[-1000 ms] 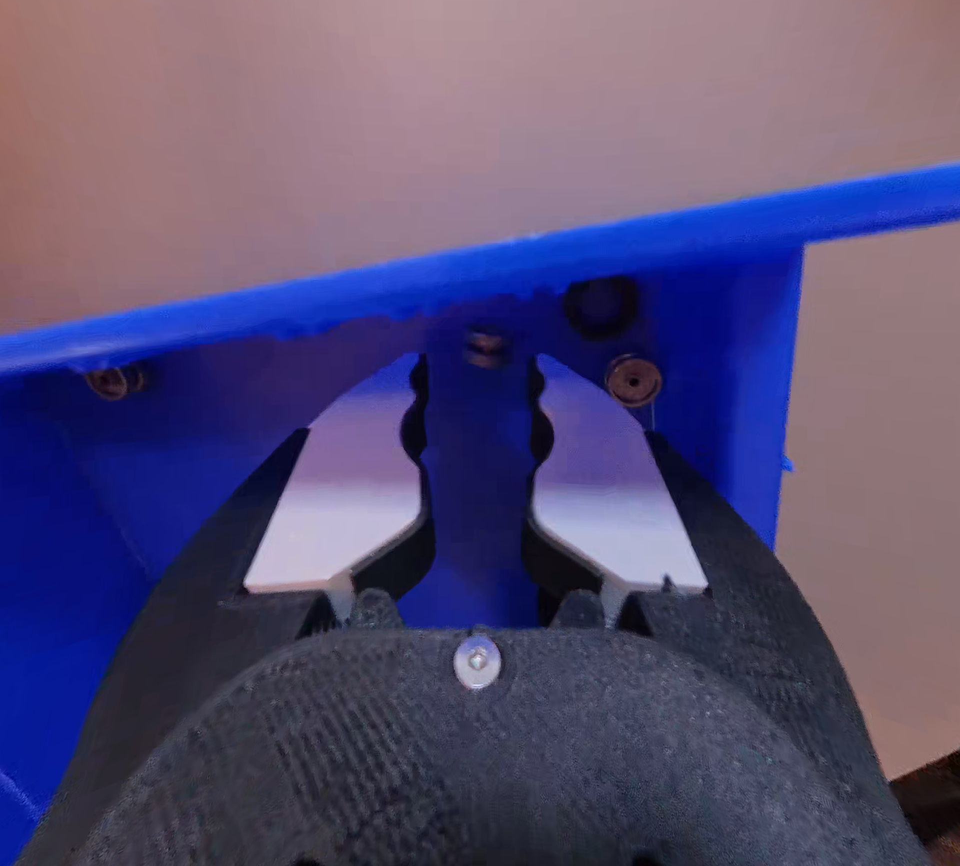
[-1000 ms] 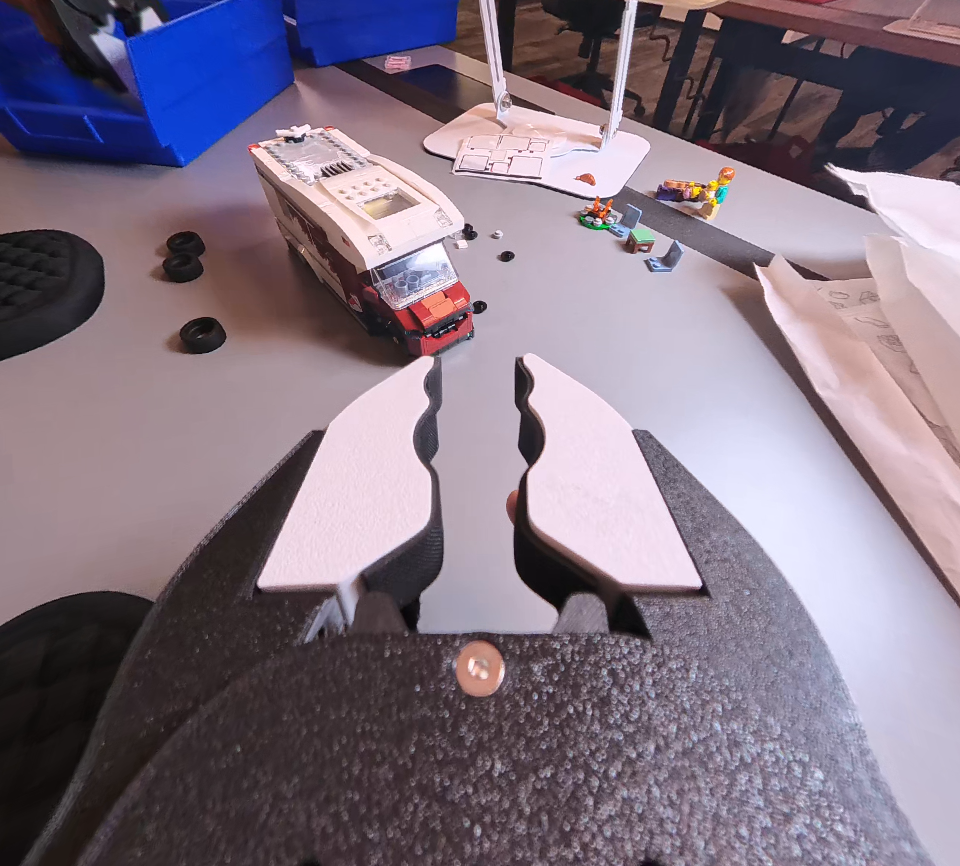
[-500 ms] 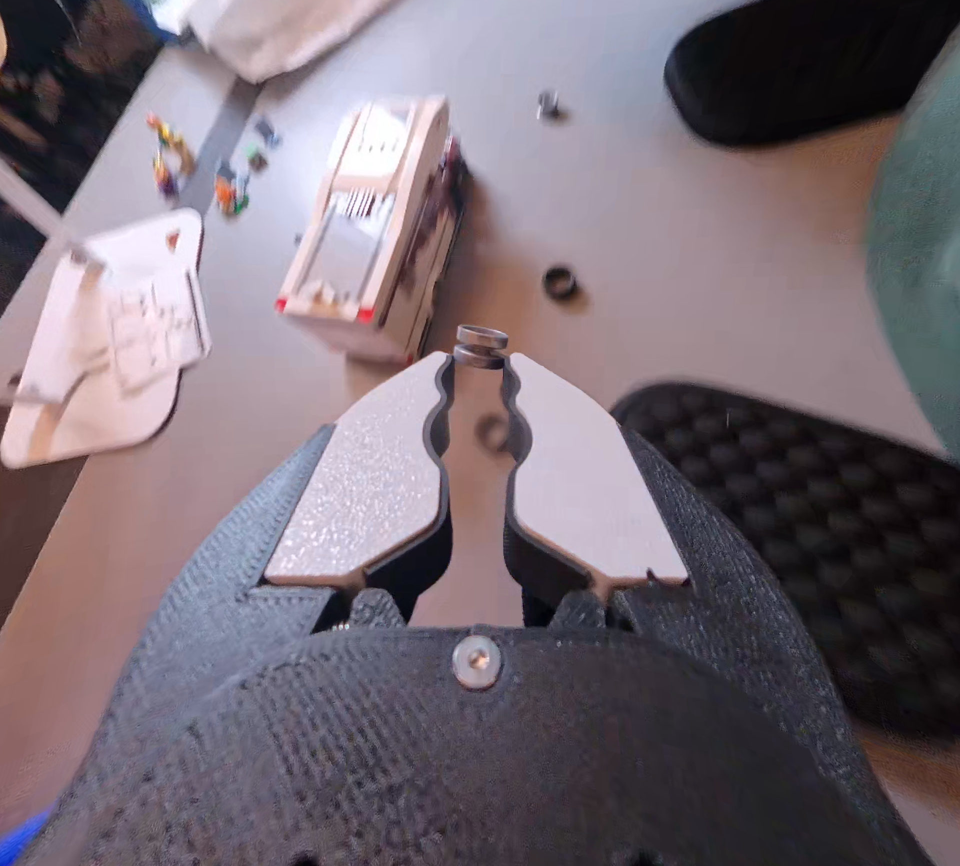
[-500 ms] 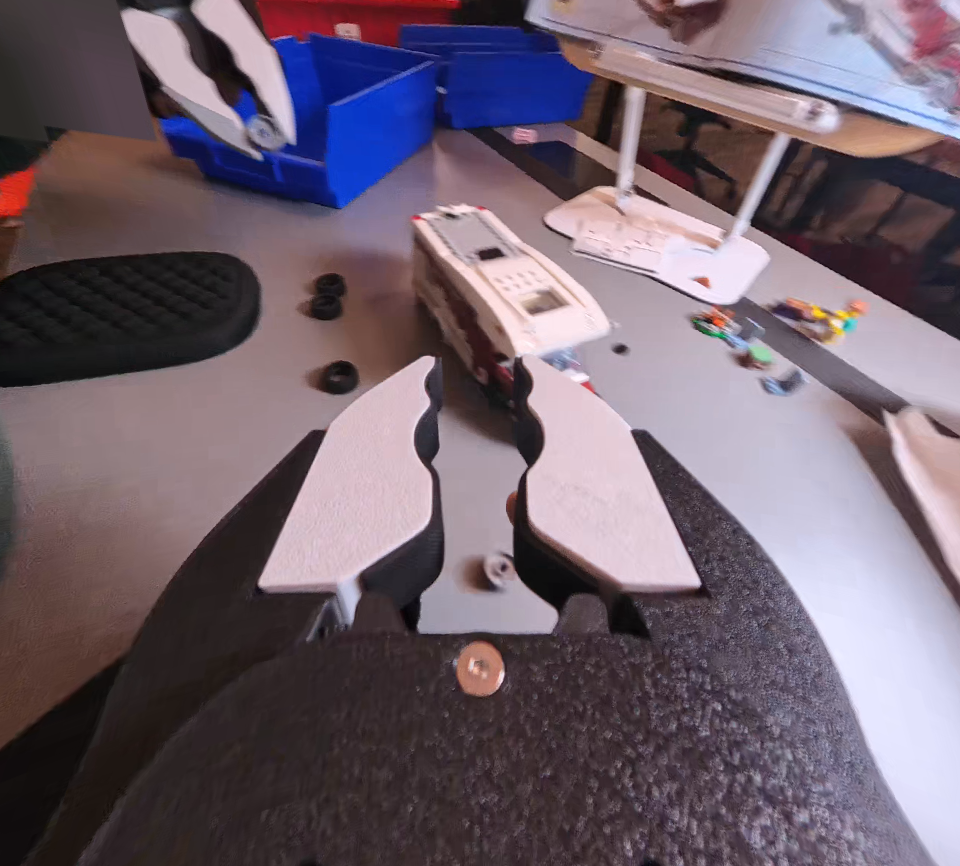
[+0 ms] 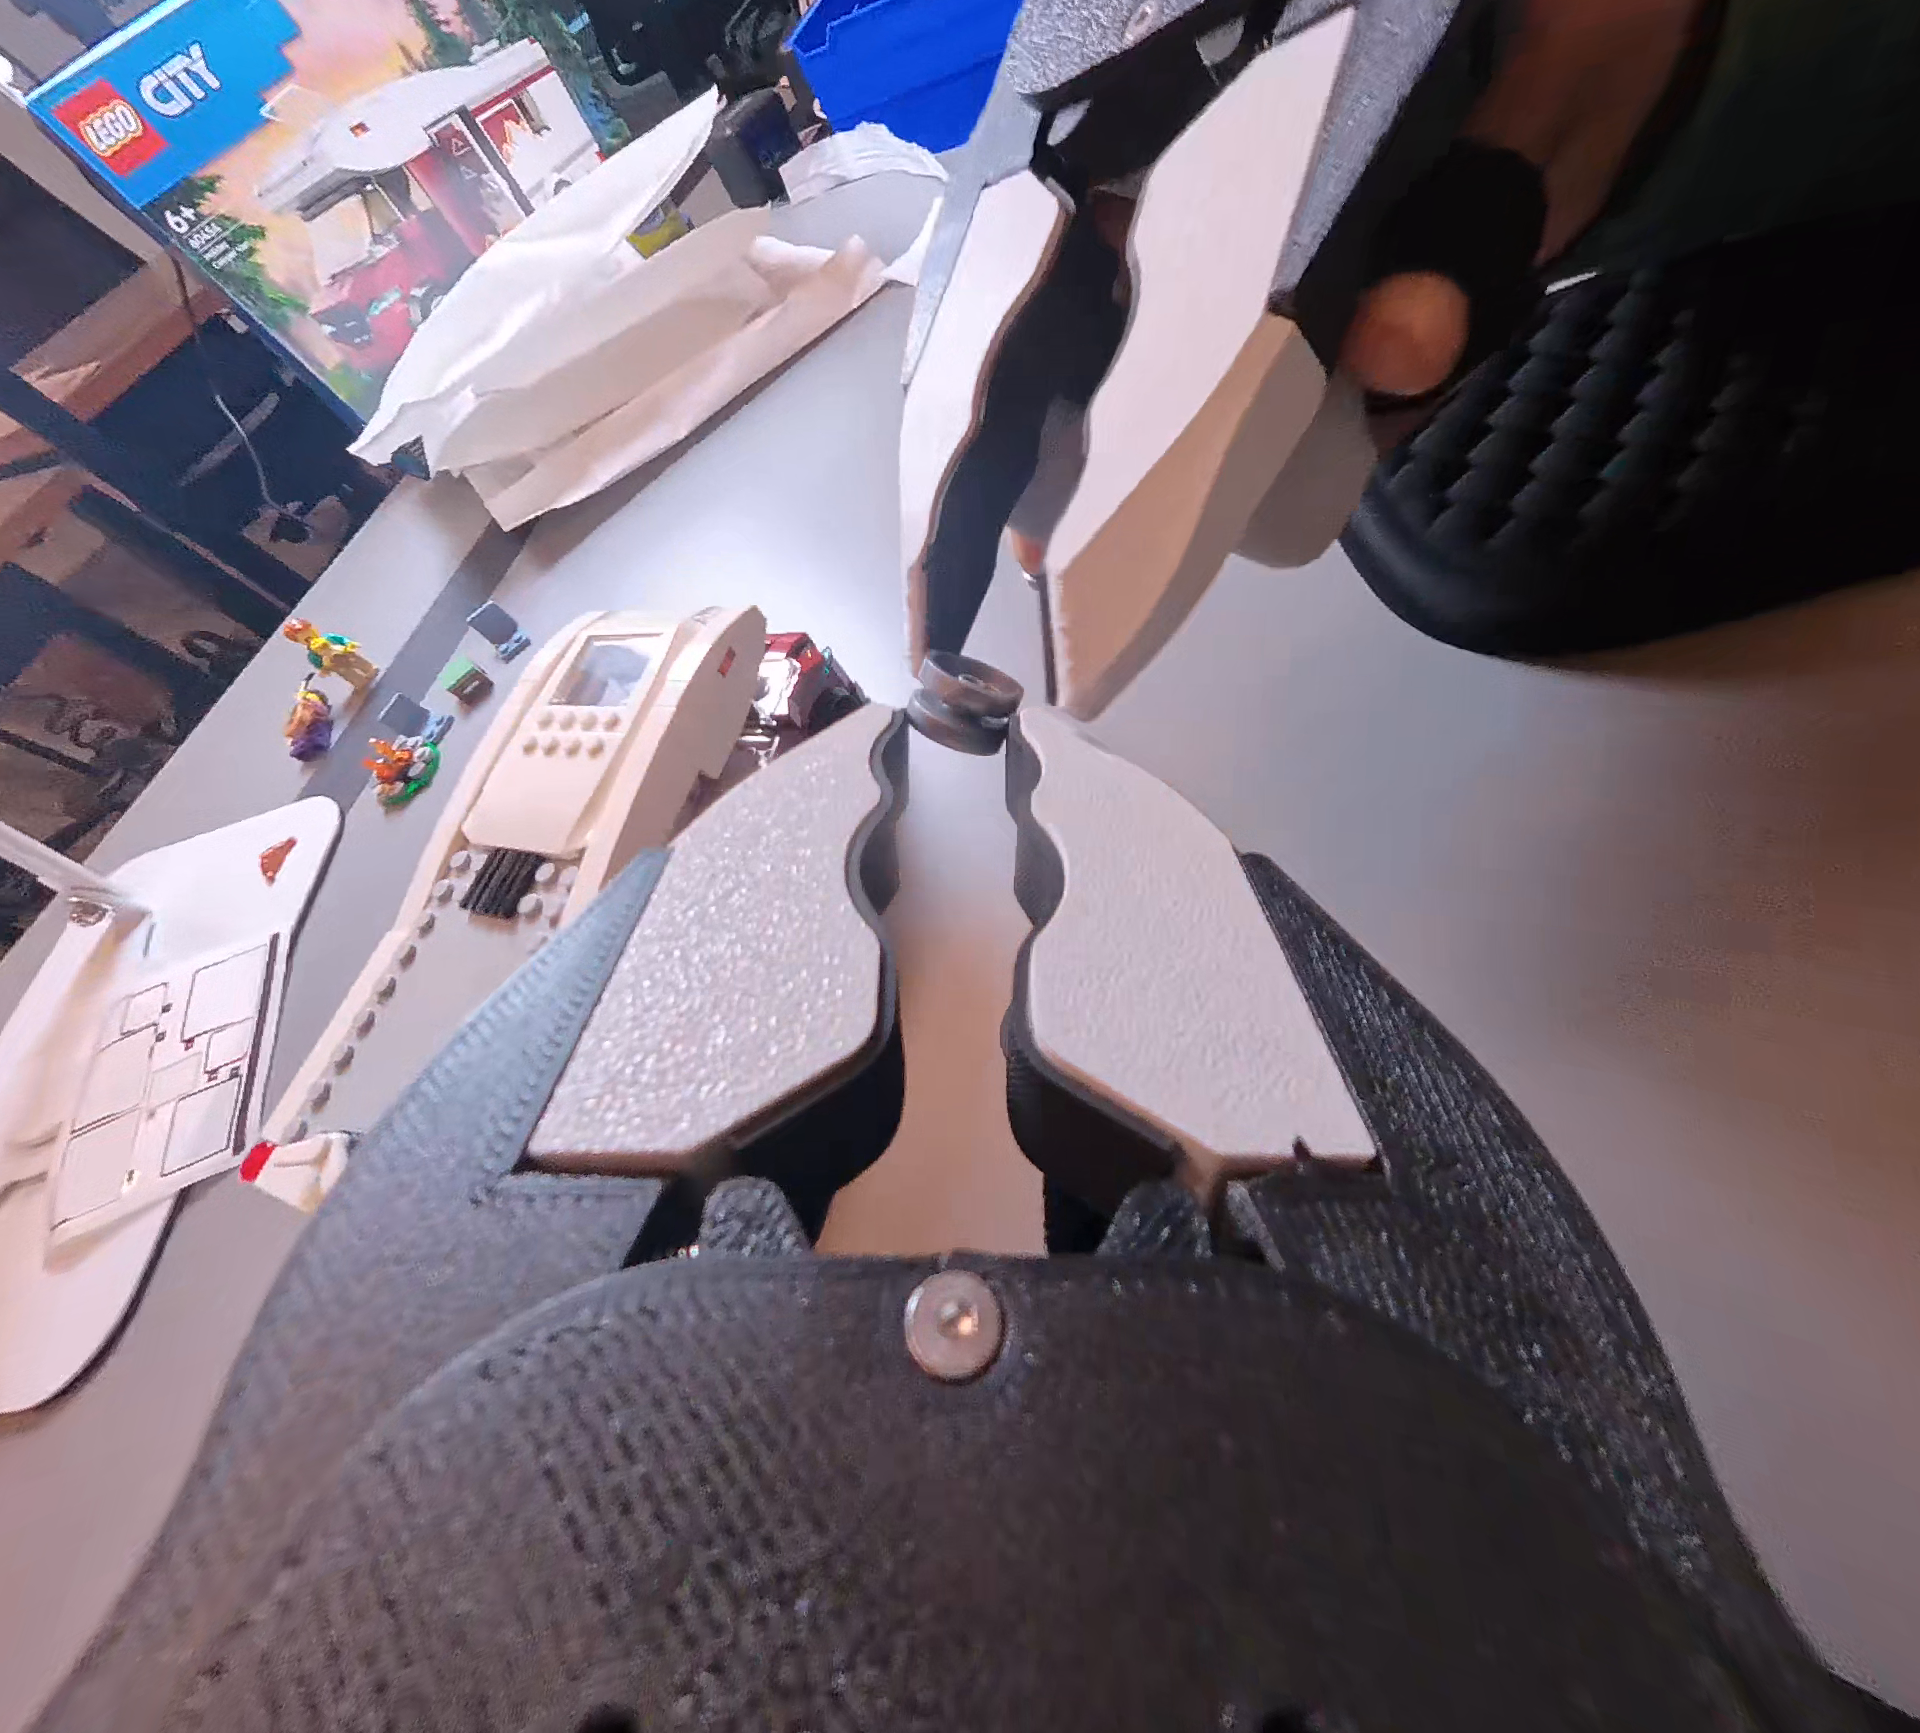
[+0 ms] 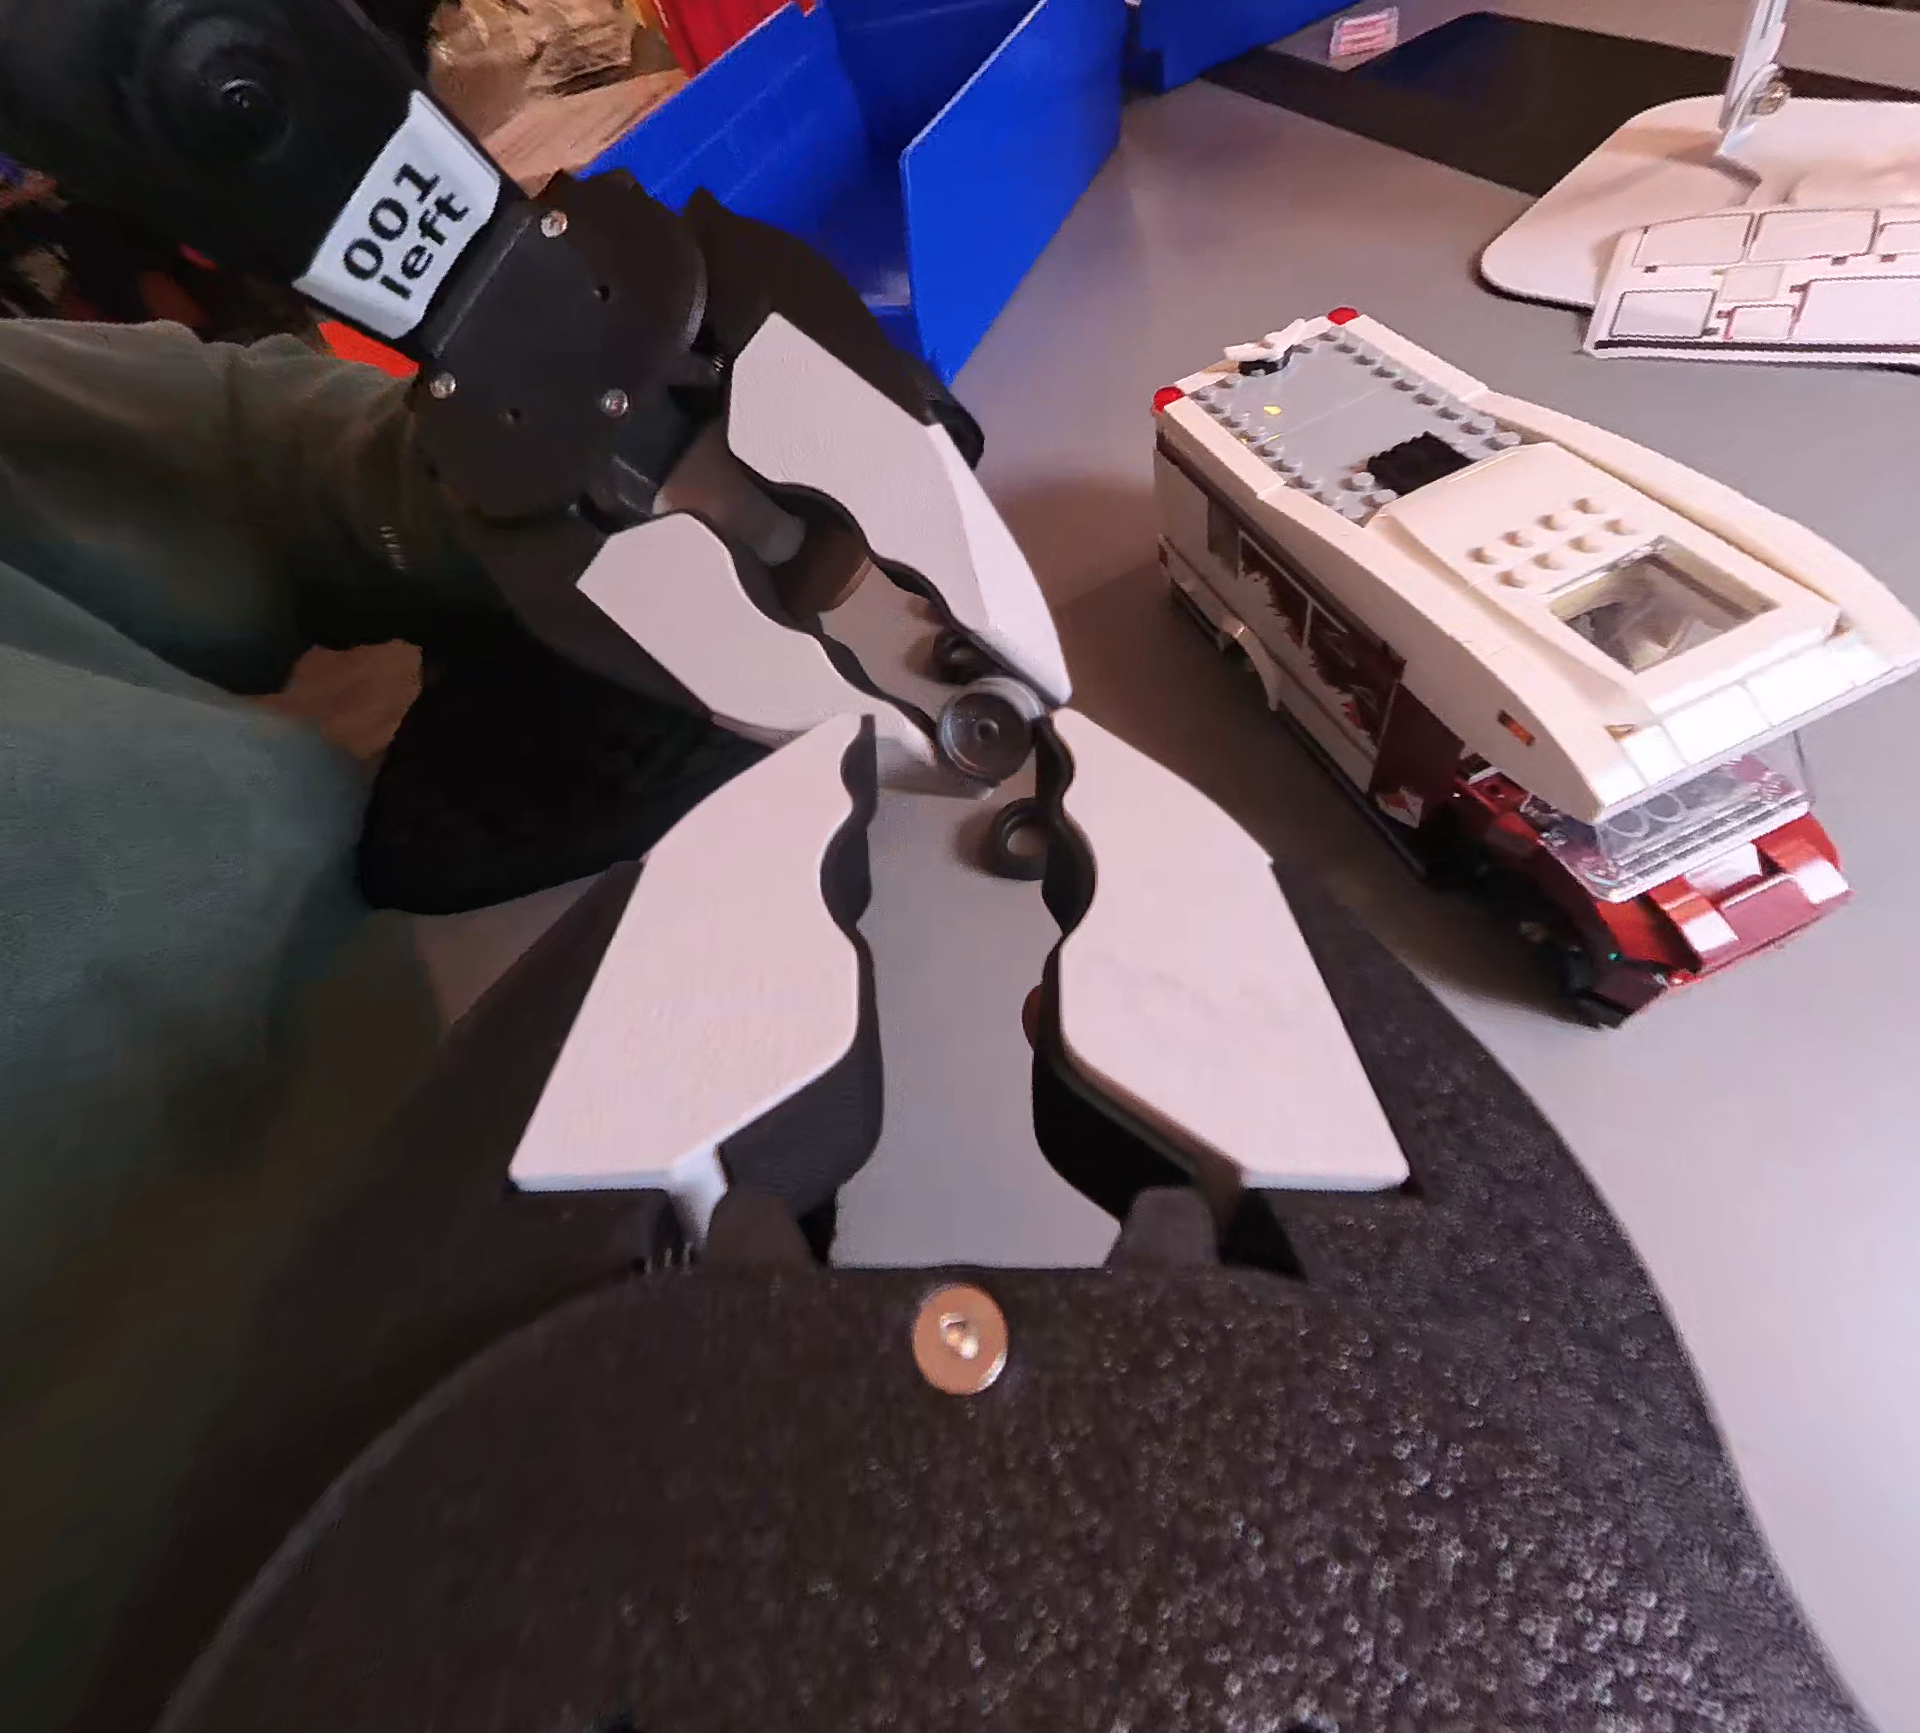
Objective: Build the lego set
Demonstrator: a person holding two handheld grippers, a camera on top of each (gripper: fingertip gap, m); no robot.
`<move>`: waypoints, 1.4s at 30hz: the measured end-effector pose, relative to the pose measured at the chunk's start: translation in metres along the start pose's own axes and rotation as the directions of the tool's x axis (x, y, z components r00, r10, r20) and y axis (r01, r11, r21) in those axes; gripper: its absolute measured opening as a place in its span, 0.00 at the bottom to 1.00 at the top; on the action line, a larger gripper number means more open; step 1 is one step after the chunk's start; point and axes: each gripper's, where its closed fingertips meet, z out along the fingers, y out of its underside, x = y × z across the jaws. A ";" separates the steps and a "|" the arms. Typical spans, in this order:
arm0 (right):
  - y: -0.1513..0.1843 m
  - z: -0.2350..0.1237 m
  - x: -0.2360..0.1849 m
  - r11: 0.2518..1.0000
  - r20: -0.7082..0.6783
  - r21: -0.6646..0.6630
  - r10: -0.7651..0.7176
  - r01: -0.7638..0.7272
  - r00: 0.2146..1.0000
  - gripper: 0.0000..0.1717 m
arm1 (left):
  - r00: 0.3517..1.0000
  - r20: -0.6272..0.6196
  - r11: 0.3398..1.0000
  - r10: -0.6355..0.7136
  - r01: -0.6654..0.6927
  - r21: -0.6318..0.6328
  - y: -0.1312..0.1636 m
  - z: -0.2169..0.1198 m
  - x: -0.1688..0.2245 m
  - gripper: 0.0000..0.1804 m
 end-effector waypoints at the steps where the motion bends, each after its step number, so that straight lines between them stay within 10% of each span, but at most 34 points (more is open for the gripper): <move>1: 0.000 0.001 0.002 1.000 -0.012 -0.006 -0.004 0.004 1.000 0.16 | 1.000 0.007 1.000 -0.005 0.005 -0.001 0.001 0.000 0.000 0.10; 11: -0.010 -0.023 0.028 0.983 -0.025 -0.166 -0.086 0.081 0.996 0.01 | 0.996 0.068 0.998 -0.061 0.061 0.011 0.004 -0.016 -0.016 0.12; 24: 0.092 -0.061 0.087 0.819 -0.084 -0.563 0.080 -0.113 0.993 0.01 | 0.914 0.329 0.968 -0.237 0.251 0.001 0.056 -0.120 -0.081 0.02; 30: 0.103 -0.053 0.096 0.780 -0.120 -0.618 0.032 -0.100 0.992 0.04 | 0.768 0.605 0.952 -0.210 0.300 -0.051 0.060 -0.226 -0.156 0.06; 35: 0.089 -0.053 0.098 0.814 -0.119 -0.577 0.008 -0.076 0.993 0.09 | 0.630 0.748 0.794 -0.211 0.556 -0.244 0.132 -0.311 -0.234 0.13; 42: 0.053 -0.062 0.095 0.898 -0.129 -0.436 0.003 -0.060 0.992 0.10 | 0.700 0.635 0.468 -0.327 0.704 -0.535 0.277 -0.293 -0.265 0.24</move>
